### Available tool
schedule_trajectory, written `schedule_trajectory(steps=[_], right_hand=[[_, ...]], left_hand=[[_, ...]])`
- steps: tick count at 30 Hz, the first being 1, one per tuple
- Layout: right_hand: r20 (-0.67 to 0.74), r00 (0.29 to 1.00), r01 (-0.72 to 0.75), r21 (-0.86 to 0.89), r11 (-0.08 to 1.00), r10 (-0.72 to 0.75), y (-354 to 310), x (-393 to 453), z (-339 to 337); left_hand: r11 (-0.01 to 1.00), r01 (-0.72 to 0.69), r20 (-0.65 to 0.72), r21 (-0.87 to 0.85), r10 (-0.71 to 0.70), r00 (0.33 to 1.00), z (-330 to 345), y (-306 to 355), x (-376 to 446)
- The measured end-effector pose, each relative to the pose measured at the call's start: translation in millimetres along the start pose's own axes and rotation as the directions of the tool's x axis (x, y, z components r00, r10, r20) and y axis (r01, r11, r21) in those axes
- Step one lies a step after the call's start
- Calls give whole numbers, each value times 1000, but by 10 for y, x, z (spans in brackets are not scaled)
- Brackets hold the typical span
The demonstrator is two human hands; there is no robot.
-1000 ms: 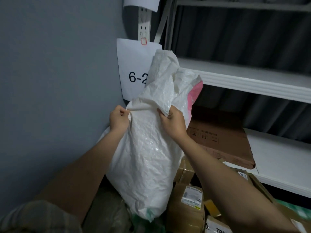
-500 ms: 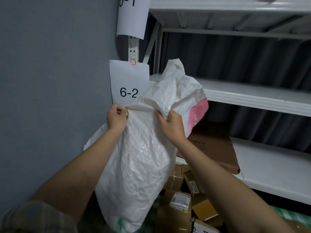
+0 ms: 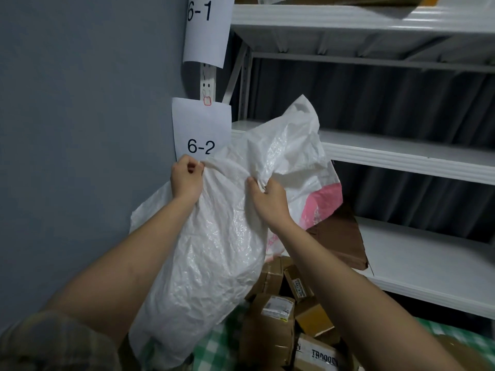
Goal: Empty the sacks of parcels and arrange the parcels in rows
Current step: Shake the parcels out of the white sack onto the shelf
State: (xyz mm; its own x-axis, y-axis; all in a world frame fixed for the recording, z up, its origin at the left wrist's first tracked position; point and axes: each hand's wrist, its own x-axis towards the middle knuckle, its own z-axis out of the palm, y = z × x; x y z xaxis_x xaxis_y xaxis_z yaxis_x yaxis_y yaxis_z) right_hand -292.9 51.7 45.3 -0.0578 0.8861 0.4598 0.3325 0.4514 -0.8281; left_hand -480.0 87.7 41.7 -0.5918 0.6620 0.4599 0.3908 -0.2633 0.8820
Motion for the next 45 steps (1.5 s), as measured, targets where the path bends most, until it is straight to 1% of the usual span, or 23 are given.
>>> schedule_trajectory(steps=[3, 6, 9, 11, 15, 17, 20, 23, 24, 25, 26, 28, 30, 31, 33, 35, 36, 38, 39, 42, 45], right_hand=[[30, 996, -88, 43, 995, 87, 36, -30, 45], [85, 974, -214, 77, 974, 208, 133, -67, 86], [122, 951, -289, 18, 957, 285, 245, -189, 132], [165, 917, -367, -5, 930, 363, 349, -272, 176], [231, 821, -535, -8, 845, 522, 541, -452, 216], [217, 815, -550, -3, 835, 537, 643, -541, 204], [140, 851, -510, -11, 860, 507, 790, -631, 123], [-11, 913, -409, 15, 913, 409, 787, -723, -18], [-52, 933, -355, 11, 935, 356, 796, -742, -65], [-60, 948, -314, 10, 950, 314, 781, -769, -98], [-30, 965, -262, 15, 965, 262, 762, -785, -99], [119, 973, -197, -38, 980, 200, 712, -815, -49], [273, 934, -170, -229, 958, 231, 692, -821, 82], [327, 911, -144, -320, 937, 251, 664, -812, 164], [379, 876, -110, -445, 888, 299, 660, -773, 386], [371, 855, -101, -566, 818, 362, 699, -718, 658], [347, 857, -92, -624, 776, 380, 717, -694, 791], [288, 884, -57, -716, 696, 369, 740, -665, 995], [279, 892, -39, -738, 674, 357, 741, -638, 1077], [297, 904, 25, -755, 655, 307, 755, -512, 1171], [314, 931, 114, -738, 665, 189, 782, -460, 1185]], left_hand=[[998, -33, 27, 49, 32, 999, -73, 16, -19], [990, -78, 76, 115, 69, 995, -130, 27, -84], [978, -128, 167, 163, 100, 981, -148, -80, -160], [976, -128, 211, 177, 89, 973, -125, -220, -197], [967, -72, 280, 246, 1, 960, -46, -520, -329], [963, -76, 322, 257, -11, 947, 6, -665, -385], [962, -59, 338, 268, -37, 940, 56, -830, -431], [960, -54, 349, 273, -47, 936, 94, -920, -446], [961, -53, 349, 271, -47, 936, 98, -927, -443], [962, -48, 352, 270, -52, 935, 101, -937, -444], [963, -49, 356, 266, -51, 933, 104, -947, -436], [966, -52, 371, 255, -48, 927, 106, -961, -434], [969, -39, 381, 242, -58, 923, 100, -967, -437], [972, -29, 384, 233, -65, 921, 97, -964, -441], [977, -12, 397, 214, -75, 915, 85, -946, -451], [981, -6, 394, 193, -72, 916, 69, -905, -470], [983, 2, 391, 183, -74, 917, 58, -887, -473], [985, 23, 396, 170, -90, 914, 22, -874, -478], [984, 36, 400, 173, -103, 911, -10, -894, -479], [984, 62, 411, 169, -128, 903, -95, -1015, -511], [985, 36, 463, 168, -111, 879, -211, -1083, -551]])
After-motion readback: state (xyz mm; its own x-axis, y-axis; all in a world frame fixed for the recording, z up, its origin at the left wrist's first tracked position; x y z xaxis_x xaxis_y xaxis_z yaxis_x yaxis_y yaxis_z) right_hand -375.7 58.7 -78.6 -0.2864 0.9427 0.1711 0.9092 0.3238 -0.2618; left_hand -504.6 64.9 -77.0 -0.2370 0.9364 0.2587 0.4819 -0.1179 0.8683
